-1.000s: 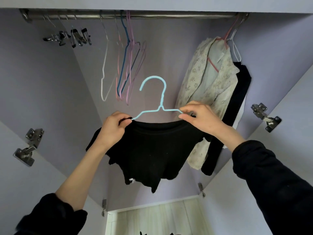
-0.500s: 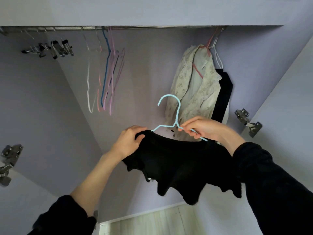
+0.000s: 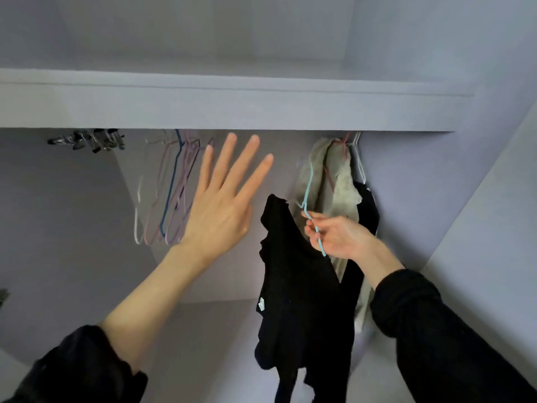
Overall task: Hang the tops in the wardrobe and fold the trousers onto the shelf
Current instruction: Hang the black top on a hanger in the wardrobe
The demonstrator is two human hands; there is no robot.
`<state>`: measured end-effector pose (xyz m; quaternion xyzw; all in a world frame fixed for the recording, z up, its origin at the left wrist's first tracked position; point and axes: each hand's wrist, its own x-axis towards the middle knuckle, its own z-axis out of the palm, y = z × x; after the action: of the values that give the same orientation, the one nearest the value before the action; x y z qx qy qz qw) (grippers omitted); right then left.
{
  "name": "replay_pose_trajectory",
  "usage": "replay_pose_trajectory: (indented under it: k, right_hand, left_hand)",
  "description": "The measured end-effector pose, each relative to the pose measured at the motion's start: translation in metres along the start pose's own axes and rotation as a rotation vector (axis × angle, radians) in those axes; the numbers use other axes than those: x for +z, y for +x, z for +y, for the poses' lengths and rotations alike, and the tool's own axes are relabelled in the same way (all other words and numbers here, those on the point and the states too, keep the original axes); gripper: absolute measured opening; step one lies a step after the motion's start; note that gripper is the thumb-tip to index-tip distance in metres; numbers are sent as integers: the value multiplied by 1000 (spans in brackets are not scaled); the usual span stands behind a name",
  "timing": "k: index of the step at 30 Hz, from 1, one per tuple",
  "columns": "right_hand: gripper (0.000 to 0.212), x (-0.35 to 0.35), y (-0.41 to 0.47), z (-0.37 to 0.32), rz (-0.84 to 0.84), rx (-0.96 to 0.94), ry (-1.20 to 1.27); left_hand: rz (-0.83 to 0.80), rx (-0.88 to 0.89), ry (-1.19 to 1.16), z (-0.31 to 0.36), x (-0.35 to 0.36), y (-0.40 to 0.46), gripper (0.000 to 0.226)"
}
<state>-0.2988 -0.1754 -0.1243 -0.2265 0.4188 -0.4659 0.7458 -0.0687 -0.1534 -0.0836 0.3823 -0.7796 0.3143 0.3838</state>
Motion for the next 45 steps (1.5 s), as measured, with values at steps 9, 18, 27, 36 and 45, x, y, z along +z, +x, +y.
replay_pose_trajectory:
  k: [9, 18, 27, 36, 45]
  right_hand:
    - [20, 11, 42, -76, 1, -204, 73]
    - [19, 15, 95, -114, 101, -289, 136]
    - [40, -4, 107, -125, 249, -389, 133]
    - [39, -10, 79, -107, 623, -508, -508]
    - [39, -24, -37, -35, 655, -489, -1058]
  left_hand:
    - [-45, -84, 294, -11, 23, 34, 99]
    - [12, -58, 340, -16, 33, 33, 101]
    - [43, -51, 382, -20, 40, 32, 103]
    - [4, -91, 295, -11, 33, 31, 94]
    - [-240, -145, -168, 38, 20, -2, 79]
